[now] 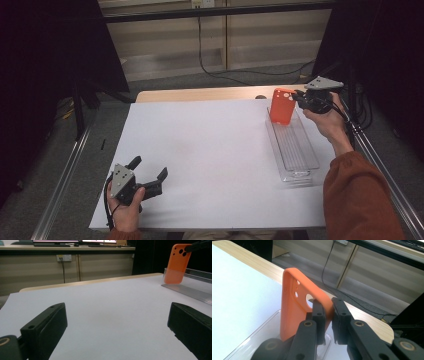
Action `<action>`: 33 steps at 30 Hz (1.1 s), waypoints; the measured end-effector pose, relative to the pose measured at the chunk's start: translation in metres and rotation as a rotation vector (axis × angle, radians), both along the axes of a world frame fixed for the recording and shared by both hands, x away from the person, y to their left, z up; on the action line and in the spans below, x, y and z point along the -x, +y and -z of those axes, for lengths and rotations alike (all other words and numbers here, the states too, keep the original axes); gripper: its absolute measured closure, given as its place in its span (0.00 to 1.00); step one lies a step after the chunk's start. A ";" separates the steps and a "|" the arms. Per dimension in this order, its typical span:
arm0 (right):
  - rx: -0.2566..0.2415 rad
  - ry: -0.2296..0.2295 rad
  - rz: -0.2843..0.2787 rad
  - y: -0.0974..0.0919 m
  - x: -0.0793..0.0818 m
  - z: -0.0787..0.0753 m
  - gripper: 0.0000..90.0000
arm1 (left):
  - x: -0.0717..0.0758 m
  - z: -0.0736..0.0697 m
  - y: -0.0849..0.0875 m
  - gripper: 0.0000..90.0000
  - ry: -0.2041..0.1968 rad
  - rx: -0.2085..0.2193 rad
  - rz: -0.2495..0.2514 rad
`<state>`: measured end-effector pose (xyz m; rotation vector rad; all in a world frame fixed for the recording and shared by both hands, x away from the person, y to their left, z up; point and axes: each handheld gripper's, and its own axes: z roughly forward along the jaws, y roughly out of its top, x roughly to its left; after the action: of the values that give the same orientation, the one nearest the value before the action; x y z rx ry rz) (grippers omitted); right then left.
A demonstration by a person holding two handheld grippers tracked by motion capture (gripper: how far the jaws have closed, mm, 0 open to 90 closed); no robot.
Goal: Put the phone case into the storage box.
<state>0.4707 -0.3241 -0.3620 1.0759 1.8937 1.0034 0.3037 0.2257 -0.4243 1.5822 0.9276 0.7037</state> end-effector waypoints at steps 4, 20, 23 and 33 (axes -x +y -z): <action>0.011 0.002 0.001 0.001 -0.002 0.002 0.91 | 0.000 0.000 0.000 0.03 0.000 0.000 0.000; 0.001 0.049 -0.013 -0.001 -0.008 -0.001 0.90 | 0.000 0.000 -0.001 0.03 0.003 -0.005 0.004; 0.000 0.057 -0.018 0.000 -0.011 -0.003 0.90 | 0.000 0.000 -0.001 0.03 0.004 -0.005 0.004; 0.010 0.078 -0.015 0.001 -0.019 -0.004 0.88 | 0.000 0.000 -0.001 0.03 0.005 -0.008 0.005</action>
<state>0.4894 -0.3236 -0.3580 1.1103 1.9699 0.9719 0.3039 0.2248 -0.4246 1.5938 0.9251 0.7009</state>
